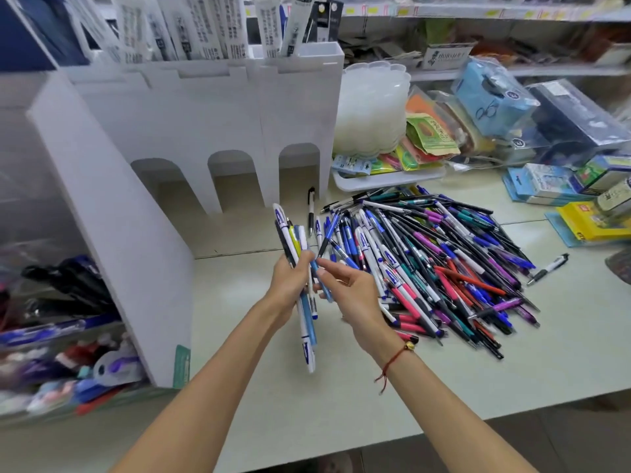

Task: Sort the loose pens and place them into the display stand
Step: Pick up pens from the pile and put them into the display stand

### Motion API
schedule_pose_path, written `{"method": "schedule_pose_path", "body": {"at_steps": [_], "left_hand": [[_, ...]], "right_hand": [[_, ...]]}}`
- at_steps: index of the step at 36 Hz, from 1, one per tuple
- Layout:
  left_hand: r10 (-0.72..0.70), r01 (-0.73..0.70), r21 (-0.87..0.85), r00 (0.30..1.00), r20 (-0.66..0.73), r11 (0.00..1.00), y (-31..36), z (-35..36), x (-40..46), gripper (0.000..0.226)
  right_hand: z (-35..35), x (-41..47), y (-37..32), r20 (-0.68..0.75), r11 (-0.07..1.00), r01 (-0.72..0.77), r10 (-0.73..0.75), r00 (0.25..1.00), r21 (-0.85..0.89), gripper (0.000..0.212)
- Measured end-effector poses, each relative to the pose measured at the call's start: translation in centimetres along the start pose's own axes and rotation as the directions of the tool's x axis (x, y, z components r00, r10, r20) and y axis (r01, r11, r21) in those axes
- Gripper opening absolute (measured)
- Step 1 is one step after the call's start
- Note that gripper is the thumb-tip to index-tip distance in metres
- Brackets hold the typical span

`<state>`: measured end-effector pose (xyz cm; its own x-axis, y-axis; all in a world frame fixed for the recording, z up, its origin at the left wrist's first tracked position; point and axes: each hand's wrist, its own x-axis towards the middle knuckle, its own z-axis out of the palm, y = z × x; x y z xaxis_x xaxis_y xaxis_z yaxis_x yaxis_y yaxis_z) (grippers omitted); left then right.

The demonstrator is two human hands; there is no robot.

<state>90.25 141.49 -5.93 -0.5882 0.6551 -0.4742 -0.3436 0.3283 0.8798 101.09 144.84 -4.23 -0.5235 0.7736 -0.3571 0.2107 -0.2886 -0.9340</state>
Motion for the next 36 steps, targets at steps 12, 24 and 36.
{"method": "schedule_pose_path", "body": {"at_steps": [12, 24, 36], "left_hand": [[0.009, -0.019, -0.139, 0.997, -0.076, 0.99, 0.0, -1.6, -0.8, 0.025], [0.054, -0.07, -0.338, 0.997, -0.058, 0.939, 1.7, -2.0, -3.6, 0.023], [0.17, -0.158, -0.182, 0.984, 0.05, 0.971, 3.2, -3.5, -7.5, 0.026]], "right_hand": [[-1.7, -2.7, 1.1, 0.191, 0.948, -0.092, 0.156, 0.969, -0.303, 0.042], [-0.6, -5.6, 0.0, 0.419, 0.976, -0.187, 0.216, 0.882, -0.109, 0.022], [0.9, -11.0, -0.9, 0.291, 0.987, -0.162, 0.154, 0.944, 0.006, 0.014]]}}
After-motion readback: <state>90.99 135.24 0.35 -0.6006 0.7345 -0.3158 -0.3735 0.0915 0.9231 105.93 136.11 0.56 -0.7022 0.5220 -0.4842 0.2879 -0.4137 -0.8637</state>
